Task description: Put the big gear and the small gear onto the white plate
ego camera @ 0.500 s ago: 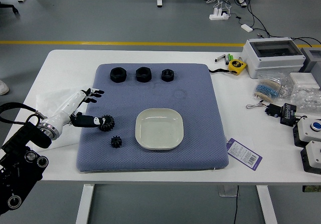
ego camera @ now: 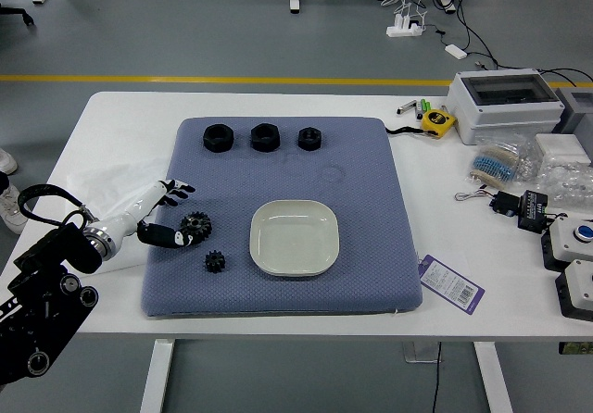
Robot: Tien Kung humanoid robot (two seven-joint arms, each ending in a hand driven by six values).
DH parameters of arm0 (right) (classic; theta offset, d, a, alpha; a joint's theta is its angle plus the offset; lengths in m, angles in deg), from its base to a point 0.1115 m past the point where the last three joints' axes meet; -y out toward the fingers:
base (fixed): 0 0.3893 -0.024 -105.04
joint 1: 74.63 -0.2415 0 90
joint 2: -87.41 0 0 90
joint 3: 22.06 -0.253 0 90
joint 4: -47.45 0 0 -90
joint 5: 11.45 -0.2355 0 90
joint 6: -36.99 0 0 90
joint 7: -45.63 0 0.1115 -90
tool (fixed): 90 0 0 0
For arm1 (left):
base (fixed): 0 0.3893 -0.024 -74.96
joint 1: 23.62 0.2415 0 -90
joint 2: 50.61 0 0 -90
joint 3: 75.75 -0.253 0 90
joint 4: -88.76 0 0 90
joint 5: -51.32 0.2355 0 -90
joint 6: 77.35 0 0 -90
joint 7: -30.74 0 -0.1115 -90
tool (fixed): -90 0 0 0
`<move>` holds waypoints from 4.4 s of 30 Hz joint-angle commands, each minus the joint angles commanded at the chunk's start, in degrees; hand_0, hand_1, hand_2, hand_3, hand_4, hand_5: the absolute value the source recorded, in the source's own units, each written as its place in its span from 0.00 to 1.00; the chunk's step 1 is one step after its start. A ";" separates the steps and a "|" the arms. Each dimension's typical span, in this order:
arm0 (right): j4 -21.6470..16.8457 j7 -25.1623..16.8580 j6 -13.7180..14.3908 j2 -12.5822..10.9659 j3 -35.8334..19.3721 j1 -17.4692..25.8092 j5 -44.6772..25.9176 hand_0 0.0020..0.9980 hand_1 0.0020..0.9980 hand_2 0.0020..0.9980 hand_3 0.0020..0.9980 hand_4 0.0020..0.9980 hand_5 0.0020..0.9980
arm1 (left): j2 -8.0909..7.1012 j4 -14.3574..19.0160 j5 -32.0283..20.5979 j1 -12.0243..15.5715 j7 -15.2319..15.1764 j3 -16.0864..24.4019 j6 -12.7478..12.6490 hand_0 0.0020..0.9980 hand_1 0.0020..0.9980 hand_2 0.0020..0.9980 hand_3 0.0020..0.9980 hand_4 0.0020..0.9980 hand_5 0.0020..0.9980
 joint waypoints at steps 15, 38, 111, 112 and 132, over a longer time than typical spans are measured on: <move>-0.01 -0.39 -0.09 -0.20 0.64 -0.54 -1.18 0.66 0.65 0.74 0.60 0.86 0.70 | 0.61 -1.57 -1.19 -1.89 -1.04 -1.82 -0.24 0.67 0.68 0.74 0.76 1.00 0.16; 0.03 -0.52 -0.02 -0.41 0.59 -0.94 -1.08 0.65 0.65 0.74 0.60 0.86 0.70 | 1.11 -3.37 -0.03 -2.66 -1.00 -2.40 0.39 0.35 0.42 0.49 0.53 0.68 0.00; -0.17 -0.08 0.18 -0.52 0.01 -1.30 -0.20 0.65 0.65 0.74 0.60 0.86 0.70 | 5.11 4.50 -7.77 -12.24 0.20 -21.35 0.21 0.40 0.53 0.56 0.59 1.00 0.26; -0.16 -0.08 0.17 -0.54 -0.01 -1.32 -0.14 0.66 0.65 0.74 0.60 0.86 0.70 | 5.11 4.50 -7.69 -12.25 0.11 -21.23 0.25 0.50 0.60 0.66 0.64 1.00 0.37; 0.02 -0.70 0.17 -0.61 0.51 -0.94 -1.33 0.66 0.65 0.74 0.60 0.86 0.70 | -1.53 12.51 -0.25 -5.66 1.96 -9.86 4.71 0.53 0.57 0.63 0.62 1.00 0.38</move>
